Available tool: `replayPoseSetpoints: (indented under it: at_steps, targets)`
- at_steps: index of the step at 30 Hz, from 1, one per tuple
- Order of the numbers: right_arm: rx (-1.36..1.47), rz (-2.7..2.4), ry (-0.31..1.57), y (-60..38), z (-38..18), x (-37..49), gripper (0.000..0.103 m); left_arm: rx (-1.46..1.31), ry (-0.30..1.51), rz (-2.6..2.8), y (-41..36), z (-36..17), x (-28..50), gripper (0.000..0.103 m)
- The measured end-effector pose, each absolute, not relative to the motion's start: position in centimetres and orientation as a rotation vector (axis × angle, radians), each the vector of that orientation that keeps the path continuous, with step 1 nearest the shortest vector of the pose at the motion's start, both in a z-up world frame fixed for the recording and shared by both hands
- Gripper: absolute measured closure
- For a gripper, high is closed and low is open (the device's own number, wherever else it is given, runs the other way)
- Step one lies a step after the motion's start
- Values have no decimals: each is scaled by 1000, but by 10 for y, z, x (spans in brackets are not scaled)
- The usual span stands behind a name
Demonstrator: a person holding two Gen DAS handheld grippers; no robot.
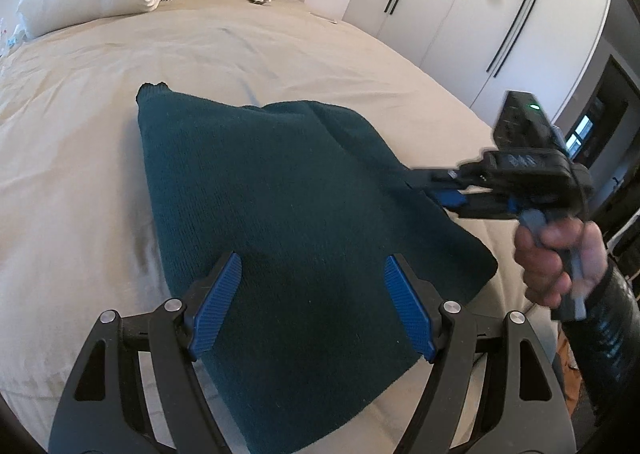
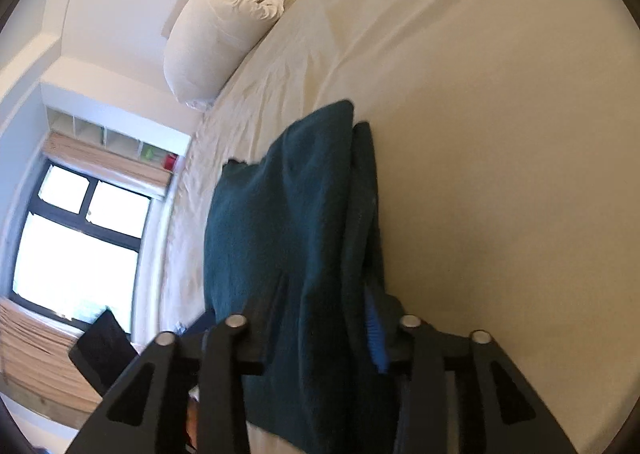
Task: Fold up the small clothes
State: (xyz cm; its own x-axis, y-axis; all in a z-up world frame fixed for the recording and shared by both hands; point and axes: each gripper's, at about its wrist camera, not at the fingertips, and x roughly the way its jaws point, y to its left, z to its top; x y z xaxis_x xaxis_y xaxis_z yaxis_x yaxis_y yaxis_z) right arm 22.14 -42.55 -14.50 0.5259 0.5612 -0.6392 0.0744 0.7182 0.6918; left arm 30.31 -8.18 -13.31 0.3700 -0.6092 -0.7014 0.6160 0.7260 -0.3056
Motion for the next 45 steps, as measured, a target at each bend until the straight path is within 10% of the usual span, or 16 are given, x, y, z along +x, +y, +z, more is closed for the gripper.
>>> replayPoseSetpoints:
  at_steps: [4,18,25,28,45]
  targets:
    - [642,283,1037,-421,-157,200,73,22,908,-794,-85,-140,303,30]
    - [722,275,821,-454,-93,184,64,-10,866,-745,-80,-112,323,30]
    - [786,391,935,-413,-142,249,71,55,1018,-632,-109,-138,385,38]
    - [767,369,965,-409,-162,246,90,134,1003,-612,-118,-144,388,38]
    - [664,312,941,-413,-157,142,90,173,980,-573,-128,-144,371,38]
